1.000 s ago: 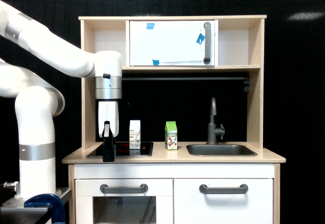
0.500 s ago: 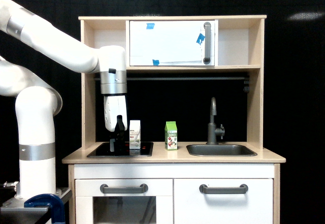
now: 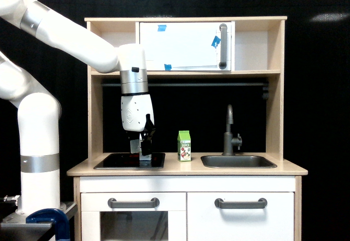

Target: Put the white box into the sink

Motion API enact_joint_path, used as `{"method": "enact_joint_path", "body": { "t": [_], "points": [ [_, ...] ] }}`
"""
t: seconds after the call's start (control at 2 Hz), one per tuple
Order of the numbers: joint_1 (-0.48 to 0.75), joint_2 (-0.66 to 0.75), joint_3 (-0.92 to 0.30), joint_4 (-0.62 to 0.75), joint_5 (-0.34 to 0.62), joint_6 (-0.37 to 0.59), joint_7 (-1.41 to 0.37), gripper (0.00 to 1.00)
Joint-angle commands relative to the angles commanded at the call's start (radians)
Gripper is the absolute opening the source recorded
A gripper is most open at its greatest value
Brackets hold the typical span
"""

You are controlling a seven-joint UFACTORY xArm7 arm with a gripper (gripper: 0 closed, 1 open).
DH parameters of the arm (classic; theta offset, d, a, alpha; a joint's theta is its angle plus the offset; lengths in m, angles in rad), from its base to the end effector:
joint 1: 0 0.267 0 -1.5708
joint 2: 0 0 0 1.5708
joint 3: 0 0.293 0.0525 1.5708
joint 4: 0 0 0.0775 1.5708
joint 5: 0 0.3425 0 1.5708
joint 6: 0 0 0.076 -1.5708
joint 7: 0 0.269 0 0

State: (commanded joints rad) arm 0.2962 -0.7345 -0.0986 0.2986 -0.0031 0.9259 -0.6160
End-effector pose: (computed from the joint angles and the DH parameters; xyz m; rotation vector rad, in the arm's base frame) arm 0.2720 0.0690 0.1510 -2.8276 -1.2580 -0.1784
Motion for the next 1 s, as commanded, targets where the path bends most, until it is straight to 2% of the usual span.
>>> {"method": "enact_joint_path", "body": {
  "t": [0.5,1.0],
  "points": [
    [0.136,-0.011,-0.106,0.006,-0.021,0.007,-0.378,1.0],
    [0.205,-0.081,-0.196,-0.04,-0.018,0.0,-0.602,1.0]
  ]
}}
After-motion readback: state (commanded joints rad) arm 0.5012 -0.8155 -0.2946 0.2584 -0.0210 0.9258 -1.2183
